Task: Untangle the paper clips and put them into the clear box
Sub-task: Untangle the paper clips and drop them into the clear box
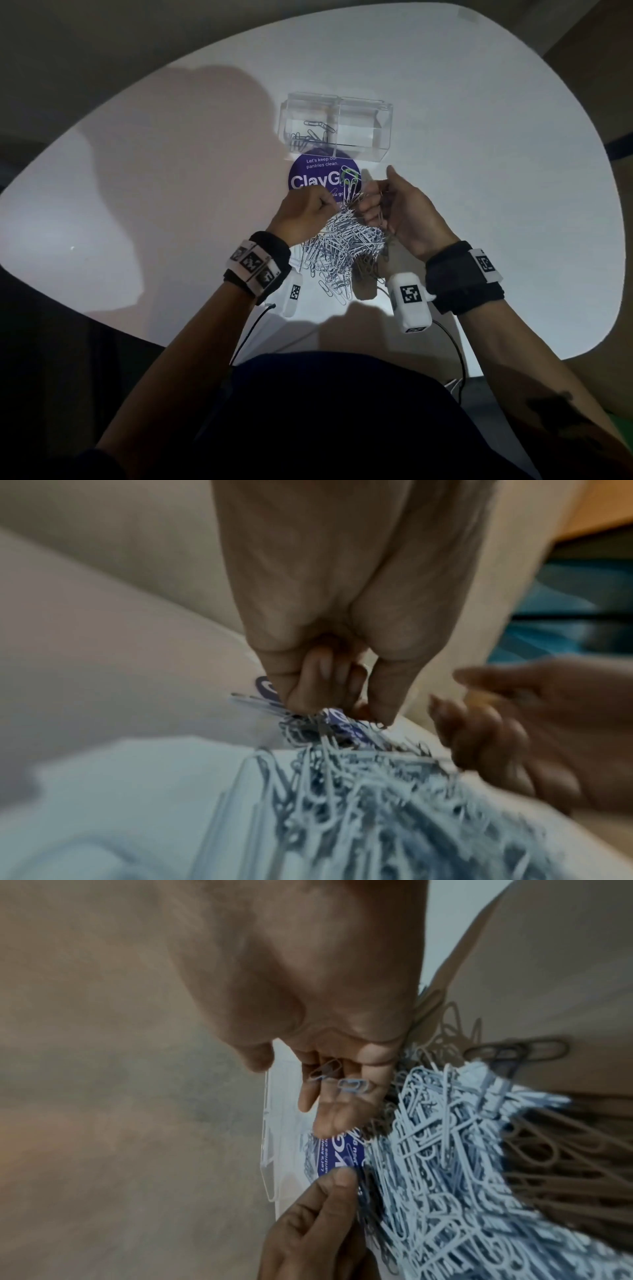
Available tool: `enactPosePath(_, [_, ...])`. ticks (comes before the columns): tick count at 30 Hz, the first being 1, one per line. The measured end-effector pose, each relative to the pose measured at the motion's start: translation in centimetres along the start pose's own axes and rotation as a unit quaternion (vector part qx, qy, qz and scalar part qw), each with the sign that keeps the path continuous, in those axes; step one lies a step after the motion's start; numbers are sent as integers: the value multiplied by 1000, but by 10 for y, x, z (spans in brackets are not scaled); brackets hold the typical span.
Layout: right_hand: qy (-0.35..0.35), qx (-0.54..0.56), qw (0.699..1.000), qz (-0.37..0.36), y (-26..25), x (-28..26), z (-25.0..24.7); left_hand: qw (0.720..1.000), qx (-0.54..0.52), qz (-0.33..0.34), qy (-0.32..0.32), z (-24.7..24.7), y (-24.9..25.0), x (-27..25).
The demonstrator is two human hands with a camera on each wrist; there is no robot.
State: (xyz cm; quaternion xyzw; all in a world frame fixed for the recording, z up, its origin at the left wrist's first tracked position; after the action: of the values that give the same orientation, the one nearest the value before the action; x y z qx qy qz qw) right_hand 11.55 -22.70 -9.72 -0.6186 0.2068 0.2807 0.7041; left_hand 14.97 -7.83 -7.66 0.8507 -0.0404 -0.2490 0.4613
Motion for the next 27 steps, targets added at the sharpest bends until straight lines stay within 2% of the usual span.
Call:
enactPosePath(2, [35,-65,997,-19,-3,-4,-8,991,-122,-53,-12,-4,-10,-4])
enactPosePath(4, [86,-127,987,-50,-12,-11,-15,960,-262,-102,-12,-10,-19,-10])
enactPosePath(7, [115,-220,963,-107,-27,-16,-15,938,-331,-100,-31,-11,-17,-14])
enactPosePath(11, [96,-424,886,-161,-31,-11,1,922,-368,-115,-39,-7,-20,-14])
enactPosePath(15, [63,-570,793,-206,-30,-13,30,937,-320,-137,-16,-7,-19,-12])
enactPosePath(18, [53,-637,741,-206,-25,-10,41,938,-295,-180,15,-8,-22,-13])
enactPosePath(20, [56,-636,743,-200,-24,-9,41,963,-228,-139,46,-16,-17,-10])
enactPosePath(23, [60,-600,772,-202,-23,-9,36,996,-78,-24,41,-18,1,-6])
enactPosePath(27, [87,-562,802,-180,-23,-10,19,996,67,26,46,-14,9,-3])
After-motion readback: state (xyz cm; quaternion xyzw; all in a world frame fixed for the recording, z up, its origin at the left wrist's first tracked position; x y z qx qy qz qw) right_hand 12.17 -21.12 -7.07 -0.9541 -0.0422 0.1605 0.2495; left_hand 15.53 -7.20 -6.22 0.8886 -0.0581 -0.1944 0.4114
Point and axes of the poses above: each hand's wrist, its own x-axis towards the middle knuckle, its own z-axis out of the palm, y = z × x, the point moved 10 cm from there along x, towards the middle knuckle, and after that the axes turned 13 degrees about -x, right-handed, at the moved point
